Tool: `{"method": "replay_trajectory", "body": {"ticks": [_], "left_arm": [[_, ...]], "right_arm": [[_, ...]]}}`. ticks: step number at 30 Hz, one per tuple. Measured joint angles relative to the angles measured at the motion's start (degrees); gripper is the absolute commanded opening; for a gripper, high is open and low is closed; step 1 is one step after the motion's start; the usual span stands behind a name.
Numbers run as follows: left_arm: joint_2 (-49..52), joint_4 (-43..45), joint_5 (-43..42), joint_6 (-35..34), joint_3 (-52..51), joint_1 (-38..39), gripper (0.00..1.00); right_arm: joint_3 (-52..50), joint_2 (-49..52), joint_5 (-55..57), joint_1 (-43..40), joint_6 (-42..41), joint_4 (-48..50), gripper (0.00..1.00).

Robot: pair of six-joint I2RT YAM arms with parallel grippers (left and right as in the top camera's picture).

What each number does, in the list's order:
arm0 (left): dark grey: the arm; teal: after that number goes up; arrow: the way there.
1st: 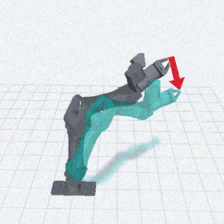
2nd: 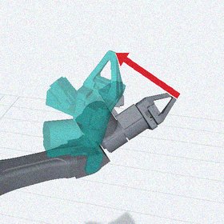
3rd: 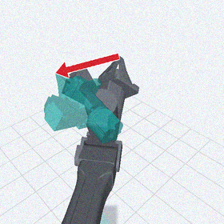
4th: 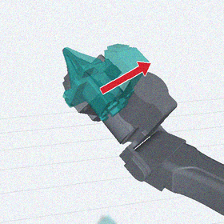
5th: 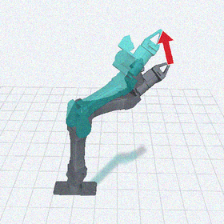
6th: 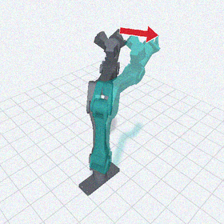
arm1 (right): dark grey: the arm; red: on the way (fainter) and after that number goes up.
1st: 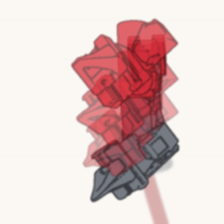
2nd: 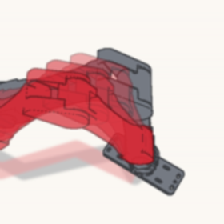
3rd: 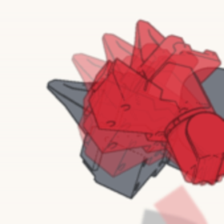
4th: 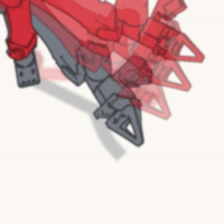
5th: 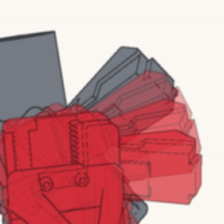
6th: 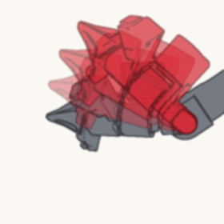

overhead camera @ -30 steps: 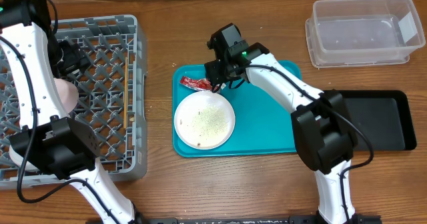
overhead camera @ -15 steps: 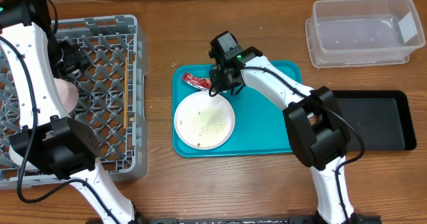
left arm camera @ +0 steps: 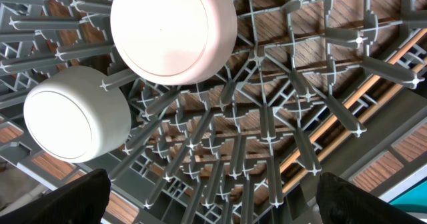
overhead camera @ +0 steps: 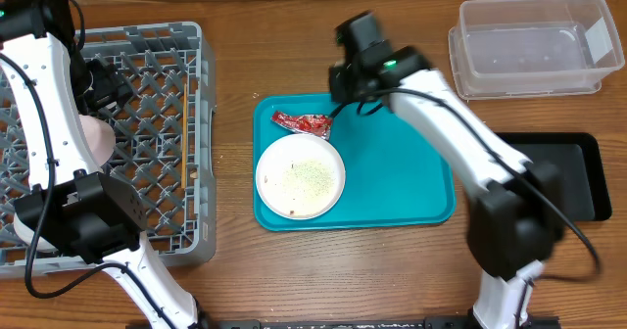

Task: Sort waste into correct bins and load items into the dishwasher
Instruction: 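Carry the tissue right and drop it into the clear bin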

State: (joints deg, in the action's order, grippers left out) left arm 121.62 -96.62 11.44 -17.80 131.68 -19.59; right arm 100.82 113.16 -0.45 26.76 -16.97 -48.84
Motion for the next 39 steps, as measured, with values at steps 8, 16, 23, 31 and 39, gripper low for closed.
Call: {"method": "replay_trajectory", "body": {"ticks": [8,16,23,31,39], "left_arm": [[0.0,0.0,0.0,0.0,0.0,0.0,1.0],[0.0,0.0,0.0,0.0,0.0,0.0,1.0],[0.0,0.0,0.0,0.0,0.0,0.0,1.0],[0.0,0.0,0.0,0.0,0.0,0.0,1.0],[0.0,0.0,0.0,0.0,0.0,0.0,1.0]], "right_arm": [[1.6,-9.7,7.7,-10.1,-13.2,-13.2,0.04],[1.6,-9.8,11.1,-30.6,-28.5,-26.2,0.04],[1.6,-9.8,11.2,-41.3,-32.4,-28.1,0.04],[1.6,-9.8,5.6,-42.4,-23.1,-14.5,0.04],[1.4,-9.7,-0.2,-38.9,-11.2,1.7,0.17]]}}
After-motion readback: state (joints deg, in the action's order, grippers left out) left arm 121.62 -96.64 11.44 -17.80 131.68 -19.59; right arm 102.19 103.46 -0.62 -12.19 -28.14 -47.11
